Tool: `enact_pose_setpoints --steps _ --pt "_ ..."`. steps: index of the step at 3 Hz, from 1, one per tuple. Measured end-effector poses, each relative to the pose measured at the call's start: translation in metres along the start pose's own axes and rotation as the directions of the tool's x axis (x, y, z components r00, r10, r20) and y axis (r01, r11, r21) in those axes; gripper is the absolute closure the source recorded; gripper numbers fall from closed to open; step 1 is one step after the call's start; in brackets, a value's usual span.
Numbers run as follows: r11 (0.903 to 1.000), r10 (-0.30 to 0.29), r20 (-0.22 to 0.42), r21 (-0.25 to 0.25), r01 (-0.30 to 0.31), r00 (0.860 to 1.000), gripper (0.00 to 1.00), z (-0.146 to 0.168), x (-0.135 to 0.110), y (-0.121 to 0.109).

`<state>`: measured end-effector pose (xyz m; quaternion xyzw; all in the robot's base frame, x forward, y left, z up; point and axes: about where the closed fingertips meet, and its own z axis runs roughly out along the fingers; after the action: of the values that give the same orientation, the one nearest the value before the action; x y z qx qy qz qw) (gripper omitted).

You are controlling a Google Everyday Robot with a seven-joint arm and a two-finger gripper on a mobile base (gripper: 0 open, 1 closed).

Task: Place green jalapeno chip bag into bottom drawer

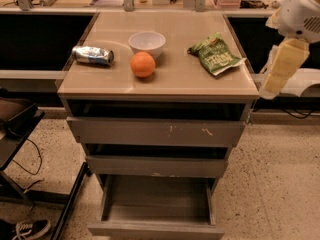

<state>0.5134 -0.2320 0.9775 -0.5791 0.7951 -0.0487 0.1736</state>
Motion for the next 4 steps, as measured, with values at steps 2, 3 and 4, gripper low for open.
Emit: enact_pose_setpoints --steps 2,3,4 --pt "0.9967 0.043 0.120 0.064 -0.051 0.992 0.00 0.046 -0.033 -0.114" --pt "0.9918 0.107 0.267 0.040 -0.122 0.958 0.00 0.082 -0.037 -0.135" --pt "0.9806 0.188 0.374 -0.020 -0.195 0.908 0.00 0.125 -0.032 -0.139"
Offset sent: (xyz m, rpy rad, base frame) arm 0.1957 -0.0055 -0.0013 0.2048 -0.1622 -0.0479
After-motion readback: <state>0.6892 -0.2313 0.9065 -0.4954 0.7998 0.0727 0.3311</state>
